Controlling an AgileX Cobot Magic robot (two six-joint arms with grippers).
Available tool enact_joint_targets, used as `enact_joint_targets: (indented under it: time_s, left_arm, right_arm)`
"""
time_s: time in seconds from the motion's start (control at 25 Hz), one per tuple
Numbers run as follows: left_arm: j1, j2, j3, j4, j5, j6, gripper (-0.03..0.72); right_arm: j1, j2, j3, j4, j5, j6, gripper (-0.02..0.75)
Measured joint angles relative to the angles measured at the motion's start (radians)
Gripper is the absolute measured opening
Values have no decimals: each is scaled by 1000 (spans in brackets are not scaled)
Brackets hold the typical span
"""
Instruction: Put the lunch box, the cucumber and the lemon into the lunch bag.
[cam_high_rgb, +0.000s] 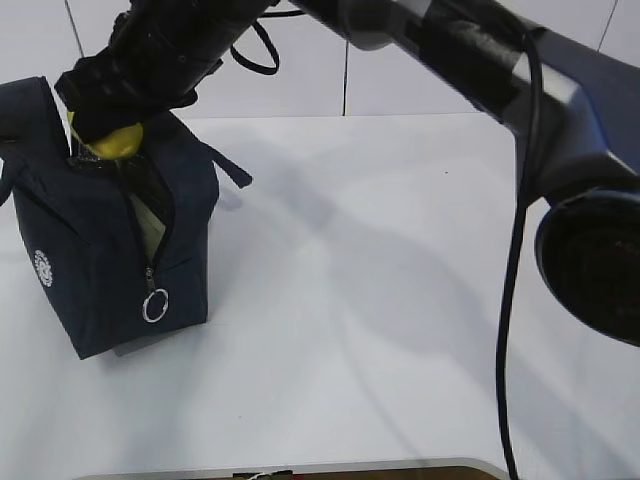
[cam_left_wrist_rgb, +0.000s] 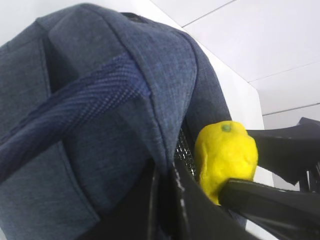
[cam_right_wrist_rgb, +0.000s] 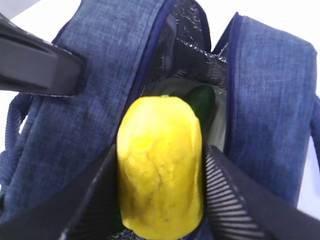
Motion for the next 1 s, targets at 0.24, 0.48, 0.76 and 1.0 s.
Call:
enact_joint_targets:
  time_s: [0.24, 0.48, 0.76, 1.0]
  left_arm:
    - [0, 0, 0, 0, 0, 0, -9]
    - [0, 0, 0, 0, 0, 2, -9]
    - [0, 0, 0, 0, 0, 2, -9]
    - [0, 0, 0, 0, 0, 3, -9]
  right_arm:
    - [0, 0, 0, 1, 3, -19, 431]
    - [0, 0, 0, 3, 3, -25, 505]
    - [0, 0, 0, -5, 8, -27, 514]
    - [0, -2, 0, -87, 60, -16, 514]
